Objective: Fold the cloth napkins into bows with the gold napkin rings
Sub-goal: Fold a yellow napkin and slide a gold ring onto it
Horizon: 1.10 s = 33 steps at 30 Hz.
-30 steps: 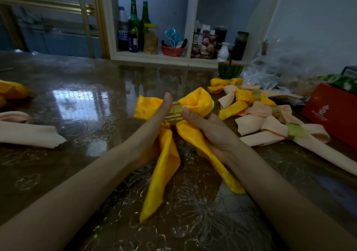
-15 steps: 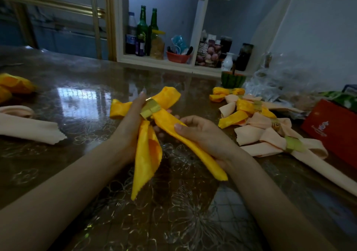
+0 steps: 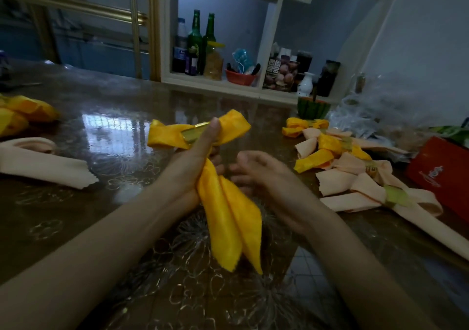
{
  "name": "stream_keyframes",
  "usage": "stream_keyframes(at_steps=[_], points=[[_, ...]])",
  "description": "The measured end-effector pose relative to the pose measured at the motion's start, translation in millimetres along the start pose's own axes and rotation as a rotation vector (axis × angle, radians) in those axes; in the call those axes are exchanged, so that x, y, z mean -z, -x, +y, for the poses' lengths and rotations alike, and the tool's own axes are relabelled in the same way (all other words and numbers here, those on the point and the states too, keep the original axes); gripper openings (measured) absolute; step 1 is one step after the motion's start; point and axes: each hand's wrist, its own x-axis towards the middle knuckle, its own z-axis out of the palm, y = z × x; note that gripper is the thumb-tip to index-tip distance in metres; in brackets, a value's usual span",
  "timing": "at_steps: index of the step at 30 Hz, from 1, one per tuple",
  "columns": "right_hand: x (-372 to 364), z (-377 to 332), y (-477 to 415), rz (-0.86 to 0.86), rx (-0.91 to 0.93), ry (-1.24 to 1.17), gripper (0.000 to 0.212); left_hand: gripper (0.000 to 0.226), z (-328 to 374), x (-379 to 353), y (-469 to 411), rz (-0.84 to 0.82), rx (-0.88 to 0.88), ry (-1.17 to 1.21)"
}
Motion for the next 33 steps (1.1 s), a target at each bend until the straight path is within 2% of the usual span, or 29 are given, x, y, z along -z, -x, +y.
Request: stream_keyframes(at_steps=[2, 4, 5, 7, 8, 9, 11, 14, 17, 19, 23, 25, 27, 31, 33], points=[[-16, 1, 6, -0.15, -0.067, -0.042, 0.026, 0.035, -1, -7, 8, 0.005, -0.035, 0.035], [-28, 9, 5, -0.23, -0.134, -0.116, 0.044, 0.037, -5, -11, 11, 0.084, -0.053, 0.012], [-32, 13, 5, -0.25, -0.16, -0.153, 0.045, 0.039, -7, -10, 9, 0.135, -0.041, -0.017], [-34, 14, 4, -0.274, -0.221, -0.166, 0.02, 0.038, -8, -5, 4, 0.197, 0.035, -0.031], [-33, 14, 5, -0.276, -0.24, -0.142, 0.014, 0.035, -8, -3, 3, 0.192, 0.073, -0.005], [-31, 13, 5, -0.28, -0.245, -0.107, 0.017, 0.033, -6, -2, 2, 0.187, 0.111, 0.023], [-27, 10, 4, -0.277, -0.175, 0.062, 0.02, 0.03, 0, -2, 1, 0.152, 0.143, 0.073], [-26, 8, 3, -0.245, 0.079, 0.505, 0.024, 0.028, 2, -5, 3, 0.105, 0.127, 0.098], [-27, 14, 0, -0.215, 0.208, 0.669, 0.028, 0.027, 1, -7, 5, 0.118, 0.113, 0.055], [-22, 13, 2, -0.191, 0.199, 0.594, 0.024, 0.029, 5, -6, 6, 0.107, 0.13, 0.046], [-8, 1, 3, -0.067, 0.041, 0.28, 0.016, 0.046, 22, -3, 10, -0.027, 0.179, 0.011], [-4, 1, 0, -0.029, -0.016, 0.057, 0.026, 0.049, 26, -6, 14, -0.108, 0.195, 0.0], [-5, 5, -3, 0.003, -0.034, -0.066, 0.044, 0.044, 23, -9, 20, -0.174, 0.218, -0.161], [1, 8, -5, 0.133, -0.034, 0.023, 0.038, 0.042, 11, -10, 23, -0.069, 0.135, -0.498], [11, 7, -2, 0.185, -0.016, 0.154, 0.032, 0.023, 10, -11, 25, -0.098, 0.155, -0.541]])
